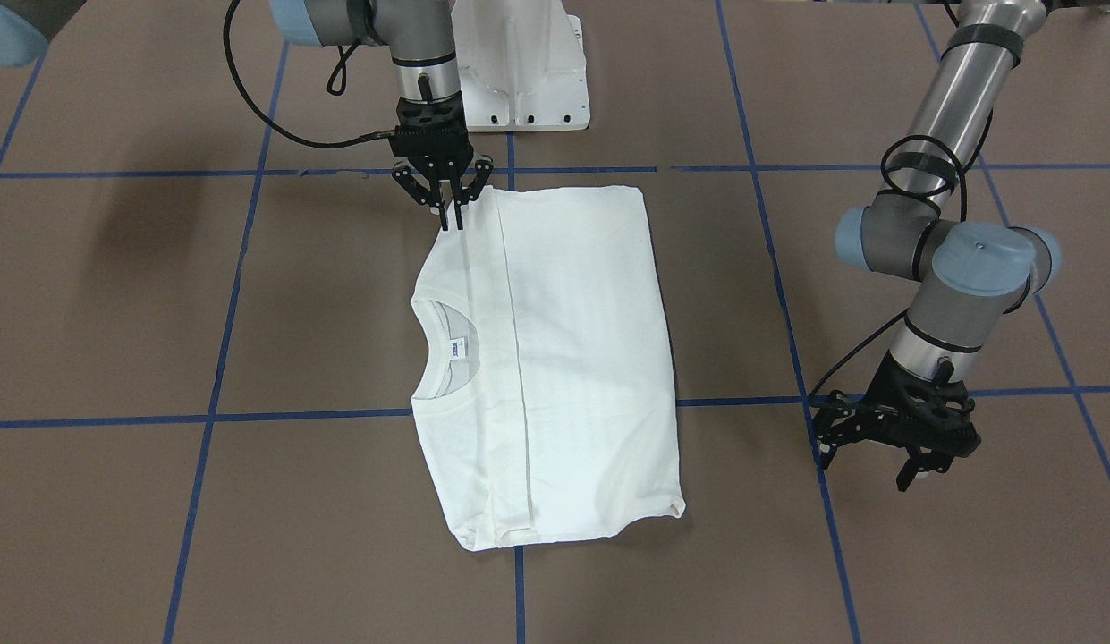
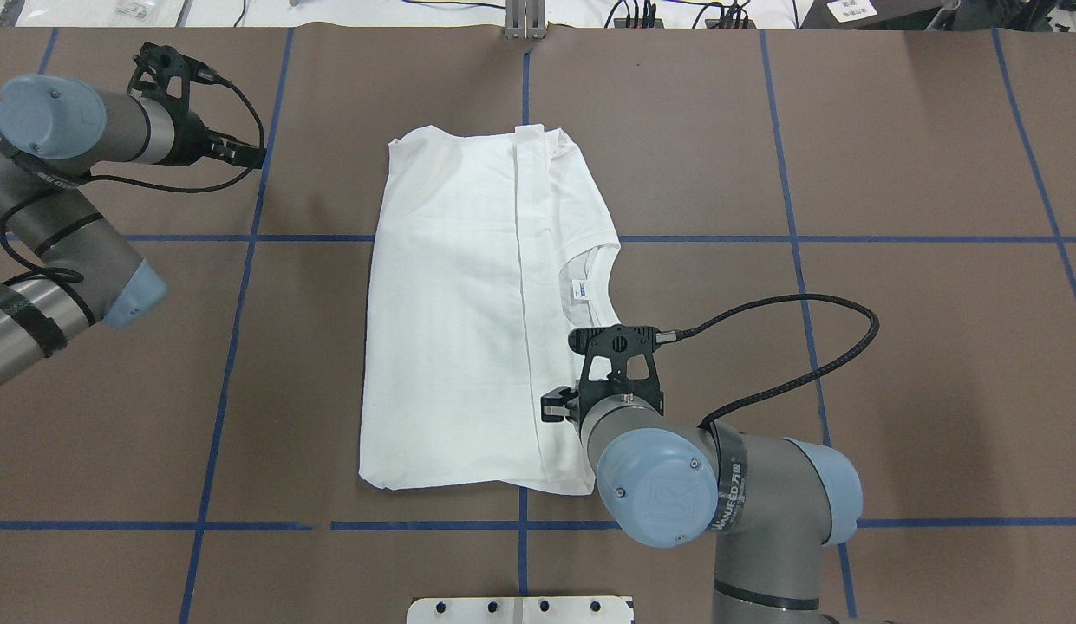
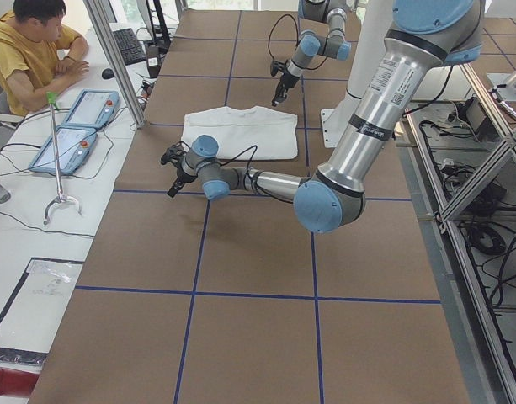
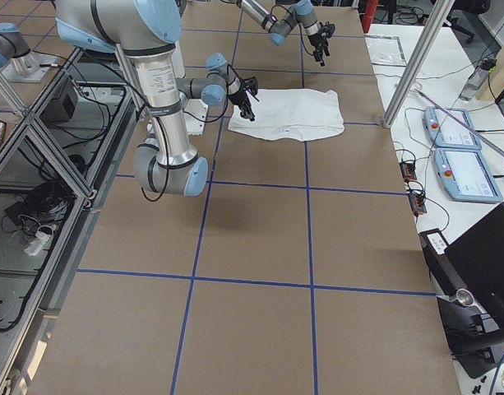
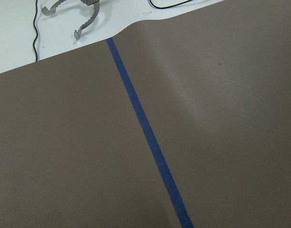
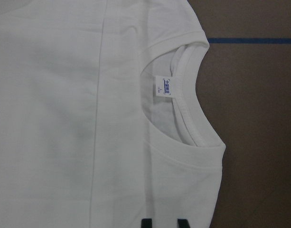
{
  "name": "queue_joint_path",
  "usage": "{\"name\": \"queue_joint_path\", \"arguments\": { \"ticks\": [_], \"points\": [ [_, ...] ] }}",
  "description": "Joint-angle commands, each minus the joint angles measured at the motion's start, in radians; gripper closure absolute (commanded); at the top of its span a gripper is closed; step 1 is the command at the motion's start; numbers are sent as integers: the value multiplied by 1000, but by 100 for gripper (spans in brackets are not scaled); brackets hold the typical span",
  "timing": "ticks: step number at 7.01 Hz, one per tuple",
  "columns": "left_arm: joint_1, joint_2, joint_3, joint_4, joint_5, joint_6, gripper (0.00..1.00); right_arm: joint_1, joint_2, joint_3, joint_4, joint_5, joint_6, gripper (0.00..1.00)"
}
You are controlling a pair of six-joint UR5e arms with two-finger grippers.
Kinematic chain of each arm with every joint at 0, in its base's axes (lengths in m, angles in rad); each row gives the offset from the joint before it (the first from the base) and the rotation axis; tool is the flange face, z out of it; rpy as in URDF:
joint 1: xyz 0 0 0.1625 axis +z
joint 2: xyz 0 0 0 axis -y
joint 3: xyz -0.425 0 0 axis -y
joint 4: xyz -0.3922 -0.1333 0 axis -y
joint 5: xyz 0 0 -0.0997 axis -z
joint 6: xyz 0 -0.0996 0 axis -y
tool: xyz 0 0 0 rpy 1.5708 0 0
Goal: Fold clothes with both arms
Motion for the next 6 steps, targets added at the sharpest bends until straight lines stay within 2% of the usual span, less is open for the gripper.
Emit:
{"name": "queue_joint_path", "arguments": {
  "ticks": [1,4,5,6],
  "points": [
    [-1,0,-2,0,-9,0,0,126,91,-70,-2,120,-71,0],
    [-1,2,-1,0,-9,-2,0,205,354,-431,1,203,-122,0],
    [-1,2,-1,0,-9,-2,0,209,393,-523,1,213,-142,0],
    [-1,2,-1,0,-9,-3,0,208,398,-550,-1,214,-160,0]
  ]
}}
